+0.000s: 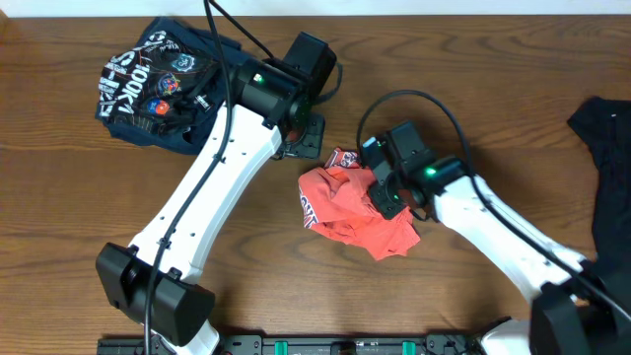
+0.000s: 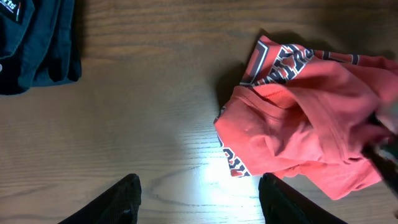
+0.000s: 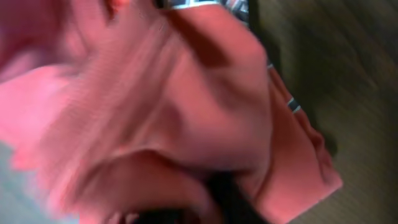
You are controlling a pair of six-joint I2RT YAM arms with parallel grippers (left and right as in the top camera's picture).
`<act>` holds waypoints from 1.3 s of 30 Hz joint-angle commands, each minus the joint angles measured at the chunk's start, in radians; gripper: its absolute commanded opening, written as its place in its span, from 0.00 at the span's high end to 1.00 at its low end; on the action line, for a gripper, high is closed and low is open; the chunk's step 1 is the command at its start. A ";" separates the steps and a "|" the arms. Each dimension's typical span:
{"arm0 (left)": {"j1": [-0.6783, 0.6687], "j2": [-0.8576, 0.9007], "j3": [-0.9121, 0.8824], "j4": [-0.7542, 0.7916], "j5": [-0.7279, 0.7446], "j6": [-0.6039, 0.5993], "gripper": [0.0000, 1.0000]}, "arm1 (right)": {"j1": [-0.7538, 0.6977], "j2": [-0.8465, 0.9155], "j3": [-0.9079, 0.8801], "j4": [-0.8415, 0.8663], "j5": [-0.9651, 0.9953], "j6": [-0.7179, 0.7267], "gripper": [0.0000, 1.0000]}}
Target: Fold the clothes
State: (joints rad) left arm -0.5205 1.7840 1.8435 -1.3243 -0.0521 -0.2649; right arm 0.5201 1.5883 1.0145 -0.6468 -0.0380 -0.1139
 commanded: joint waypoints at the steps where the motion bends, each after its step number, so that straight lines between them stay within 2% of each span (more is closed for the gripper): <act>1: 0.003 -0.005 0.010 -0.006 -0.005 0.006 0.38 | -0.008 0.013 0.004 0.020 0.072 0.119 0.99; 5: 0.002 -0.005 0.009 -0.012 -0.005 0.006 0.38 | -0.080 -0.028 0.004 0.018 0.069 0.216 0.99; 9: 0.002 -0.005 0.008 -0.010 -0.005 0.006 0.37 | -0.174 -0.076 0.004 0.016 0.003 0.223 0.99; 15: 0.002 -0.005 0.008 -0.008 -0.005 0.006 0.37 | -0.302 -0.076 0.004 -0.014 0.000 0.317 0.95; 17: 0.002 -0.005 0.008 -0.008 -0.005 0.006 0.37 | -0.326 -0.069 0.004 -0.036 0.009 0.325 0.90; 18: 0.002 -0.005 0.008 -0.009 -0.005 0.006 0.37 | -0.335 -0.064 0.004 -0.047 0.017 0.330 0.85; 20: 0.002 -0.005 0.008 -0.010 -0.005 0.006 0.37 | -0.352 -0.063 0.004 -0.068 0.031 0.338 0.55; 21: 0.002 -0.005 0.008 -0.011 -0.005 0.006 0.37 | -0.359 -0.063 0.004 -0.079 0.031 0.338 0.48; 22: 0.002 -0.005 0.008 -0.011 -0.005 0.006 0.37 | -0.367 -0.067 0.004 -0.092 0.024 0.338 0.47; 24: 0.002 -0.005 0.008 -0.011 -0.005 0.006 0.37 | -0.381 -0.084 0.004 -0.112 -0.061 0.294 0.51; 28: 0.002 -0.005 0.008 -0.011 -0.005 0.009 0.37 | -0.375 -0.161 0.004 -0.142 -0.370 0.068 0.55; 30: 0.003 -0.005 0.008 -0.011 -0.005 0.010 0.37 | -0.354 -0.207 0.004 -0.158 -0.446 0.037 0.58; 35: 0.003 -0.005 0.008 -0.010 -0.005 0.010 0.37 | -0.252 -0.260 0.004 -0.172 -0.420 0.038 0.59; 39: 0.003 -0.005 0.008 -0.010 -0.005 0.010 0.37 | -0.162 -0.211 0.003 -0.152 -0.267 0.084 0.58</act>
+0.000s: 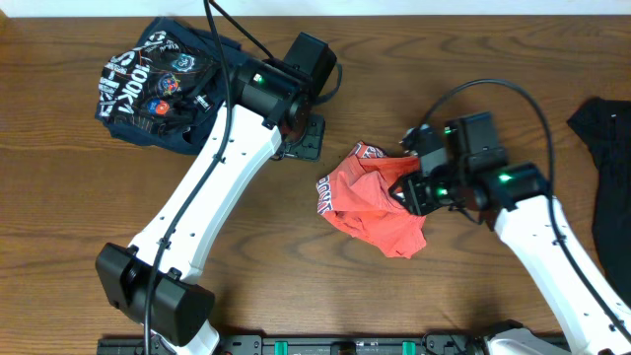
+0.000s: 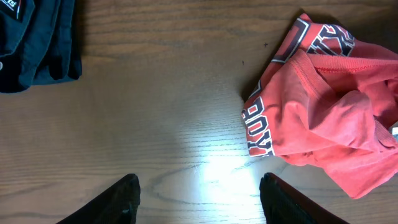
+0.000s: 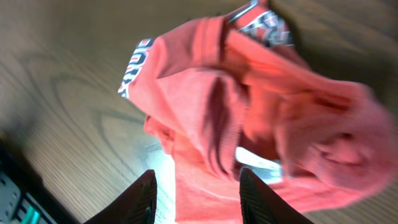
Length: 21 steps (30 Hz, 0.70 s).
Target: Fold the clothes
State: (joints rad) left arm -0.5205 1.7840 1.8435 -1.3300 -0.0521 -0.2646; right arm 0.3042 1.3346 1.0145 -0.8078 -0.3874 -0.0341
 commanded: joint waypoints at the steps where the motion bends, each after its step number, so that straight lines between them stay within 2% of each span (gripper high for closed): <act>1: 0.003 -0.005 0.008 -0.005 -0.005 0.013 0.36 | 0.069 0.064 0.003 0.016 0.109 0.012 0.57; 7: 0.004 -0.005 0.008 -0.006 -0.005 0.024 0.36 | 0.113 0.233 0.003 0.100 0.123 0.038 0.56; 10: 0.005 -0.005 0.008 -0.009 -0.005 0.025 0.36 | 0.118 0.275 0.003 0.135 0.122 0.068 0.61; 13: 0.005 -0.005 0.008 -0.013 -0.005 0.036 0.36 | 0.118 0.264 0.005 0.105 0.138 0.076 0.99; 21: 0.005 -0.005 0.008 -0.015 -0.006 0.043 0.36 | 0.055 0.047 0.006 -0.143 0.399 0.134 0.99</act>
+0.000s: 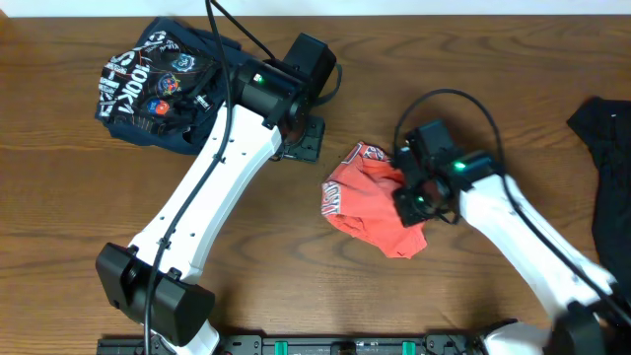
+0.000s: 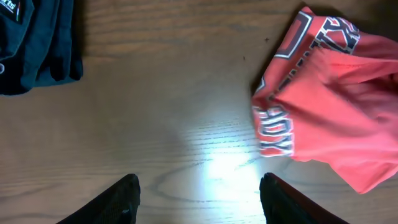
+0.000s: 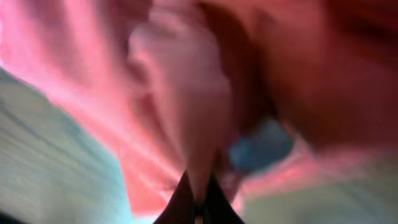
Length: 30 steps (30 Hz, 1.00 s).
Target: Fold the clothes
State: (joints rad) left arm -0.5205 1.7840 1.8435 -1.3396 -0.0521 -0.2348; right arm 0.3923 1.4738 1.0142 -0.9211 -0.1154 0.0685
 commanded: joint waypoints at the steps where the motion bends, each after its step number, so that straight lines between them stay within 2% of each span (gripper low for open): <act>1: 0.005 -0.005 0.008 -0.003 -0.006 0.014 0.36 | -0.043 -0.117 0.006 -0.045 0.127 0.031 0.99; 5: 0.005 -0.005 0.008 0.006 -0.006 0.013 0.36 | -0.071 -0.174 0.006 -0.117 0.142 0.029 0.99; 13: 0.005 -0.005 0.008 0.008 -0.006 0.013 0.36 | -0.078 -0.169 0.005 -0.264 0.138 0.058 0.99; 16: 0.005 -0.005 0.008 0.009 -0.005 0.013 0.36 | -0.078 -0.169 0.005 -0.311 0.218 0.171 0.99; 19: 0.005 -0.004 0.008 0.009 -0.005 0.013 0.36 | -0.084 -0.168 0.002 -0.393 0.298 0.391 0.99; 23: 0.005 -0.004 0.008 0.010 -0.005 0.013 0.36 | -0.085 -0.168 -0.037 -0.382 0.288 0.483 0.98; 27: 0.005 -0.004 0.008 0.009 -0.005 0.013 0.36 | -0.085 -0.168 -0.117 -0.294 0.287 0.540 0.87; 30: 0.005 -0.004 0.008 0.009 -0.005 0.013 0.36 | -0.098 -0.168 -0.177 -0.230 0.286 0.579 0.87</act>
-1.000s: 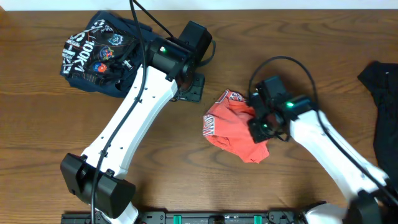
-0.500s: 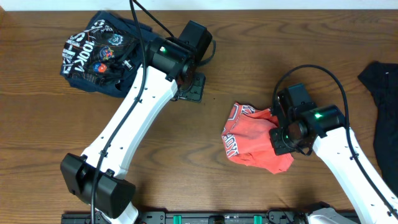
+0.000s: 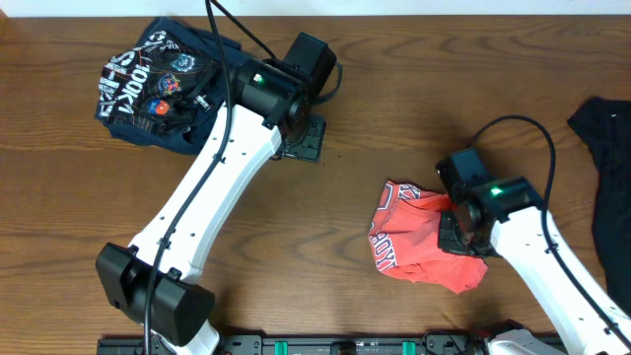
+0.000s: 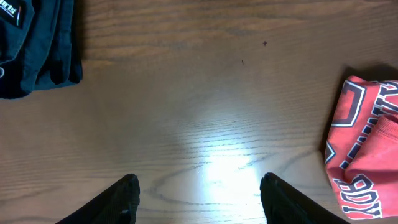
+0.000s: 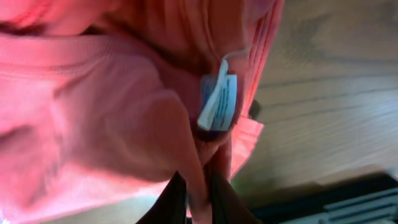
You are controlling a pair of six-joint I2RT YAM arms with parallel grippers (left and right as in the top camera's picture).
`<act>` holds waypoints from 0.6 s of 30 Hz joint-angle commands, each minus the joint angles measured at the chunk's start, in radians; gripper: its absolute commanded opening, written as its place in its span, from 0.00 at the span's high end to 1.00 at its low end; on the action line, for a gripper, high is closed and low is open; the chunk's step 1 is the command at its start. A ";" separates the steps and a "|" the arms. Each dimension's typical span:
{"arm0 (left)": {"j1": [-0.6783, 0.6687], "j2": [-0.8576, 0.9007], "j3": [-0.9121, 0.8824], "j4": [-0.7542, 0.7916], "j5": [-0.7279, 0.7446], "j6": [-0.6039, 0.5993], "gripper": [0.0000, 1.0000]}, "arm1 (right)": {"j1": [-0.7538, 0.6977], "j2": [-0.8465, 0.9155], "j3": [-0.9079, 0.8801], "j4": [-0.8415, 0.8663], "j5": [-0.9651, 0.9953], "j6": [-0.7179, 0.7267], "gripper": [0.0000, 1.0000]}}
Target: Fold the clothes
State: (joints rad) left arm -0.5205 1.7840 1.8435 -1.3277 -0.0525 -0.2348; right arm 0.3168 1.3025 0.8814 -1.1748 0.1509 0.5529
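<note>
A crumpled red shirt [image 3: 419, 247] with dark lettering lies near the table's front right, and its edge shows at the right of the left wrist view [image 4: 367, 155]. My right gripper [image 3: 455, 235] is shut on a fold of it, the red cloth [image 5: 124, 93] with its white tag [image 5: 219, 102] pinched between the fingers [image 5: 175, 199]. My left gripper [image 4: 199, 193] hangs open over bare wood at the table's middle back, well left of the shirt. A dark printed garment [image 3: 158, 84] lies bunched at the back left.
Another black garment [image 3: 606, 148] lies at the right edge of the table. The dark garment's edge [image 4: 37, 50] sits at the top left of the left wrist view. The table's front rail [image 3: 345, 345] runs below the shirt.
My right gripper, still shut on the red shirt, has carried it to the right and toward the front edge. The left arm has not moved.
At first my right gripper was down in the red shirt, just right of the left gripper. Then it stood farther right with the shirt, open in its wrist view. It was then shut on the cloth, and now holds it at the front right.
</note>
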 commanded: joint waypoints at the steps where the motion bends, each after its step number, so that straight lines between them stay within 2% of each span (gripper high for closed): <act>1: 0.005 -0.004 0.008 -0.003 -0.005 0.013 0.36 | -0.030 0.003 -0.054 0.029 0.021 0.106 0.87; 7: 0.005 -0.004 0.008 -0.002 0.019 0.013 0.36 | -0.125 -0.025 -0.043 0.013 0.018 0.095 0.93; 11: 0.005 -0.003 0.008 0.013 0.077 0.013 0.36 | -0.181 -0.089 0.001 -0.004 -0.047 0.032 0.91; 16: 0.005 0.002 0.006 0.043 0.166 0.013 0.36 | -0.208 -0.171 0.026 0.008 -0.093 -0.050 0.59; 18: 0.005 0.005 0.002 0.059 0.217 0.014 0.36 | -0.208 -0.182 0.026 0.035 -0.096 -0.056 0.52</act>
State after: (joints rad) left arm -0.5205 1.7840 1.8435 -1.2766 0.0742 -0.2348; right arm 0.1188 1.1381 0.8886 -1.1553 0.0765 0.5392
